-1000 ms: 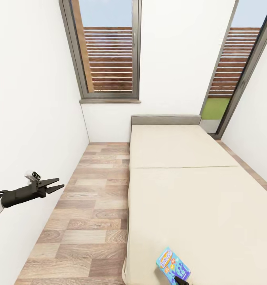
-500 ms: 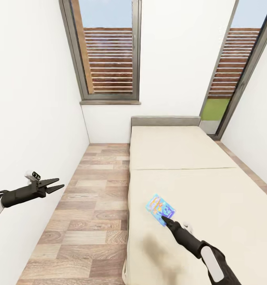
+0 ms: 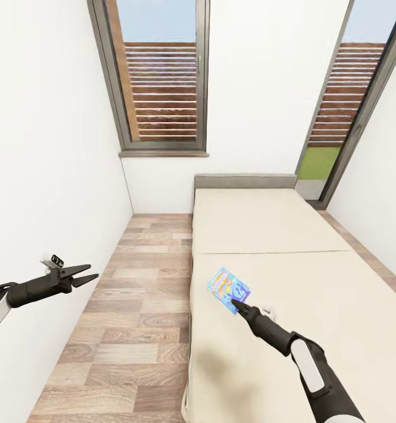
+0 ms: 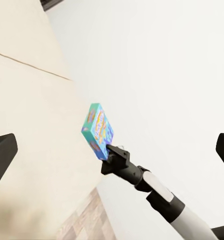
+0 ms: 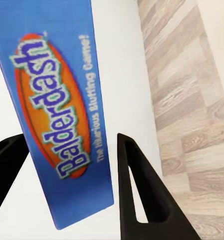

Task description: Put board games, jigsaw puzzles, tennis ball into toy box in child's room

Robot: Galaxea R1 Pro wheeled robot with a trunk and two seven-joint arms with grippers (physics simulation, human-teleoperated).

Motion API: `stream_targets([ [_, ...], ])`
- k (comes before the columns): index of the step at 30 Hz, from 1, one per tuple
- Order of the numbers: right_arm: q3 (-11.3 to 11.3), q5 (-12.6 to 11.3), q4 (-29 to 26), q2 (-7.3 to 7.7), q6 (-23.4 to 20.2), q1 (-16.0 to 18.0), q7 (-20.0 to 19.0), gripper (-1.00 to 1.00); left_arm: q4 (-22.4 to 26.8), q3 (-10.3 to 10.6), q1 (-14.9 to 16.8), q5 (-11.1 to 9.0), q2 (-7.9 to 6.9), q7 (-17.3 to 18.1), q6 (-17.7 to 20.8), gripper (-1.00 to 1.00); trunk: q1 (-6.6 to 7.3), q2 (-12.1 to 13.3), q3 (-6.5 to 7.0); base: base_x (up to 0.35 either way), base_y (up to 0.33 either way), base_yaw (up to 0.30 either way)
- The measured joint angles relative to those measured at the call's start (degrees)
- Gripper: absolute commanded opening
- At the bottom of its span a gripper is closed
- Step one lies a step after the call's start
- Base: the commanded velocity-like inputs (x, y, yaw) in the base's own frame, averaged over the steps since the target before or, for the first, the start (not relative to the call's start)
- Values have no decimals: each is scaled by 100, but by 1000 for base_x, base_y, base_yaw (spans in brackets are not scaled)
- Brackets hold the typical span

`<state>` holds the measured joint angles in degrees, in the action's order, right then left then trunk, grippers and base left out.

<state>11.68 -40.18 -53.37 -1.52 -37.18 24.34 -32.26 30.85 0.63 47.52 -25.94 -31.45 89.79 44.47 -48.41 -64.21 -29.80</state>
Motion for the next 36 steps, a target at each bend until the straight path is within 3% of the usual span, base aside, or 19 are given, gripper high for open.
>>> stream_targets([
  [4, -15, -16, -437, 22, -98, -49, -171, -100, 0, 0, 0, 3, 40, 0, 1, 100, 88, 160, 72, 0, 0, 0],
  [10, 37, -47, -684, 34, -892, -73, -596, -100, 0, 1, 0, -2, 53, 0, 1, 100, 220, 401, 180, 0, 0, 0],
  [15, 60, -14, -694, 35, -931, -58, -839, -100, 0, 3, 0, -3, 53, 0, 1, 100, 330, 602, 269, 0, 0, 0],
  [36, 45, 49, -687, 26, -923, -48, -809, -100, 0, 8, 0, 5, 97, 0, -8, 100, 791, 1445, 647, 0, 0, 0],
])
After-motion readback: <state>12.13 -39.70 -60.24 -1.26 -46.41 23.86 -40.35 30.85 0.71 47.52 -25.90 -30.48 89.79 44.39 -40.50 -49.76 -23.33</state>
